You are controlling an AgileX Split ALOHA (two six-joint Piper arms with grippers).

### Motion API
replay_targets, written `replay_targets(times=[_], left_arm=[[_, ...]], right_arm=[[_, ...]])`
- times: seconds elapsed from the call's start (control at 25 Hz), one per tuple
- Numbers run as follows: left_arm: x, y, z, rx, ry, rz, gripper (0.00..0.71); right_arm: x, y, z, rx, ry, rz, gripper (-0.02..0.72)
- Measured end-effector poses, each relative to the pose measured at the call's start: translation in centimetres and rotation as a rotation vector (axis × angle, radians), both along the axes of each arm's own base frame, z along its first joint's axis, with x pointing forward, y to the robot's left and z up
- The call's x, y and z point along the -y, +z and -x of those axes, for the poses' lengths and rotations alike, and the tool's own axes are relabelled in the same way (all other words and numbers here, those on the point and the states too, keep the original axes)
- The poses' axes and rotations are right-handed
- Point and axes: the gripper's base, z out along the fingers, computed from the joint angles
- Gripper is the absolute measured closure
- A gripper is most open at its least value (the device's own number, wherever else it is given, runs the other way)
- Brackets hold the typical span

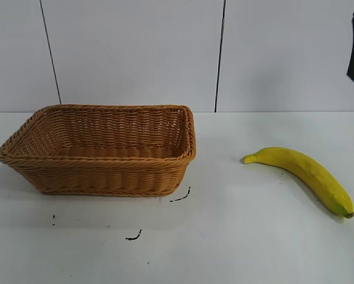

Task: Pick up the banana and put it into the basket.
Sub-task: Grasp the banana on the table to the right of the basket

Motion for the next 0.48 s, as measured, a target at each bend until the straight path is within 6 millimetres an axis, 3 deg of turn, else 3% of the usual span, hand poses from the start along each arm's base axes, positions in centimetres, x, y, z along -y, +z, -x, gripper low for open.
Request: replay_targets(times=[0.2, 0.48], left_arm=[[0.0, 0.0, 0.0, 0.0, 0.0, 0.0, 0.015], [0.0, 0.0, 0.0, 0.0, 0.0, 0.0, 0.015]], right_arm=[[-2.1, -1.8, -1.2, 0.033, 0.067, 0.003, 0.025], [-2.0, -5.5, -2.7, 0.025, 0.059, 0.034, 0.025]])
